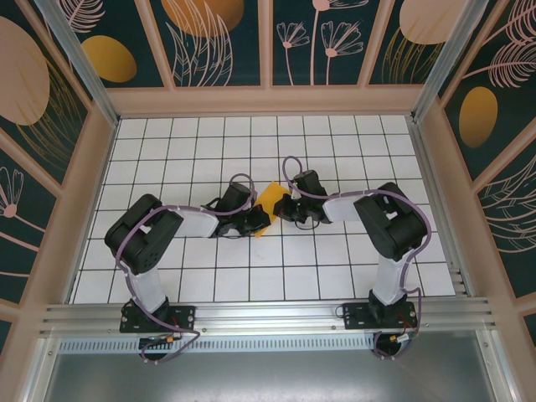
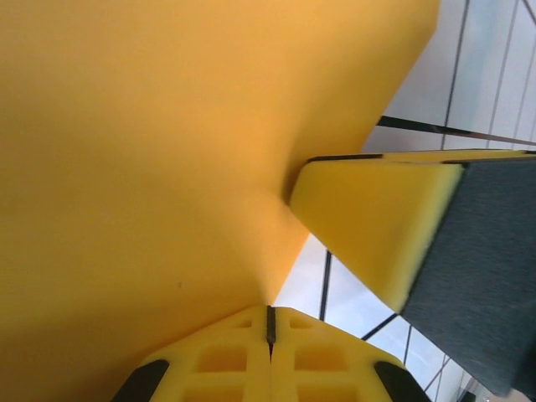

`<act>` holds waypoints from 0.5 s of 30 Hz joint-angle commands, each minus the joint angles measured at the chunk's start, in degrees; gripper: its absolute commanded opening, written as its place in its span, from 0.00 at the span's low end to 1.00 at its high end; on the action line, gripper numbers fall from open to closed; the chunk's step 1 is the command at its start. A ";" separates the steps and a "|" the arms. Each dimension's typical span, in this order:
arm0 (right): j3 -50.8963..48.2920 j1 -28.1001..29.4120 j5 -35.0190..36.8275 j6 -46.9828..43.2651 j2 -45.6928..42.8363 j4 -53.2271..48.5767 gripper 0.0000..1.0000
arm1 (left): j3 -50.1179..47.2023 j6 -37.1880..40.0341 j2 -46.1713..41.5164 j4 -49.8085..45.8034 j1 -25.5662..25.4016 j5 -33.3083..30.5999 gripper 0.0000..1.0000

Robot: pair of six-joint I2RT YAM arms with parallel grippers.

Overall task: Fold a paper plane with a square sheet of paper (pick it up from the middle)
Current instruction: Fold the triangle a second time at the center of the table.

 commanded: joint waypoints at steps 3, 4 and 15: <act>0.89 0.54 -1.14 -3.37 -1.53 -0.56 0.00 | 1.53 1.75 1.09 -3.48 -0.38 -2.14 0.00; 0.90 0.77 -1.81 -3.90 -1.79 -0.64 0.00 | 1.55 1.92 1.09 -3.74 -0.39 -2.45 0.00; 3.72 0.31 1.76 -7.17 1.16 -8.35 0.00 | 0.53 1.38 1.48 -5.72 -0.37 -3.07 0.00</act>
